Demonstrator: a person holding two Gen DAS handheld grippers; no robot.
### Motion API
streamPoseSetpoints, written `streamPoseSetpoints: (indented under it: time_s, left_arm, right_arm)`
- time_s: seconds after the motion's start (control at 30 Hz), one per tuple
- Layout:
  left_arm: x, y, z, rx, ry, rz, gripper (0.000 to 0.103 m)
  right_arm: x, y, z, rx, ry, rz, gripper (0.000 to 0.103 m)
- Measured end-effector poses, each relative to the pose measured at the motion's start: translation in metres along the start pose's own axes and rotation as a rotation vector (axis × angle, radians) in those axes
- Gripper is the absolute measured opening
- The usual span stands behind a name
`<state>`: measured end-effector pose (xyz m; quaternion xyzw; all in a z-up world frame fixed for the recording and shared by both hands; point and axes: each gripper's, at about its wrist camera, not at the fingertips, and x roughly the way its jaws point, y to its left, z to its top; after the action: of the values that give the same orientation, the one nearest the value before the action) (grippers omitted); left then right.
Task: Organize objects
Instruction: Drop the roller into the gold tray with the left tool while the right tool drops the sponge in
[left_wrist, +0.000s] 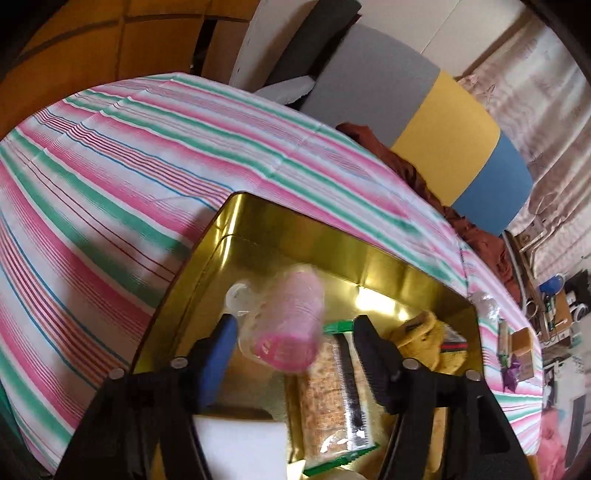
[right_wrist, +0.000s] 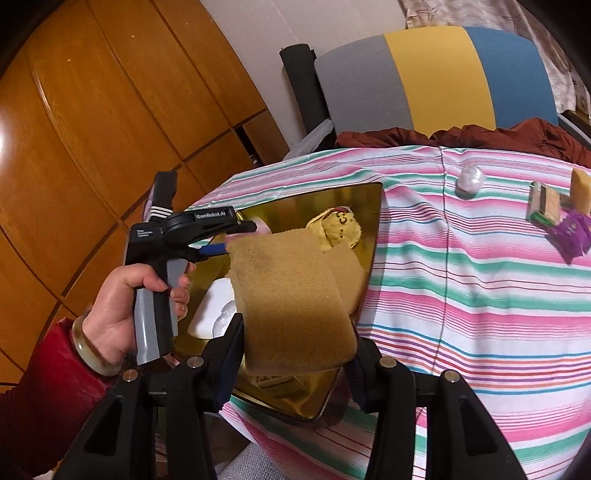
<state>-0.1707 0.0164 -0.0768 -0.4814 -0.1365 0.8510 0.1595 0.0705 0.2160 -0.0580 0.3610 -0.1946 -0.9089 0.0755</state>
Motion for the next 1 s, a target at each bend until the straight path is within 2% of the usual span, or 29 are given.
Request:
streamPoseSetpoints:
  time_s: [0.03,0.1,0.23,0.3,0.4,0.53,0.73,0.87,1.0]
  left_arm:
    - [-0.005,-0.001,-0.002,0.0,-0.015,0.001,0.083]
    - [-0.017,-0.001,-0.005,-0.008,-0.059,0.037,0.092]
    - [-0.052,0.0,-0.018,-0.072,-0.137,0.012,0.098]
    - [-0.066,0.002,-0.021,-0.087,-0.175,0.029,0.102]
    - [-0.085,0.001,-0.023,-0.122,-0.237,0.094,0.103]
    - [-0.107,0.005,-0.025,-0.159,-0.286,0.108,0.103]
    - [-0.123,0.007,-0.022,-0.186,-0.302,0.103,0.103]
    - [-0.127,0.008,-0.021,-0.193,-0.31,0.105,0.103]
    - [-0.127,0.007,-0.022,-0.199,-0.303,0.103,0.103]
  right_arm:
    - [0.002,0.0,0.0,-0.001,0.003,-0.001,0.049]
    - [0.008,-0.001,0.001,0.001,0.012,-0.01,0.049]
    - [0.017,-0.004,0.003,0.012,0.038,-0.017,0.049]
    - [0.024,-0.005,0.004,0.014,0.054,-0.019,0.049]
    - [0.033,-0.002,0.01,0.02,0.064,-0.014,0.049]
    - [0.044,0.007,0.023,0.023,0.06,-0.017,0.049]
    - [0.067,0.024,0.044,0.031,0.057,-0.009,0.049]
    - [0.09,0.033,0.06,0.007,0.057,-0.035,0.05]
    - [0.112,0.033,0.064,0.003,0.104,-0.069,0.052]
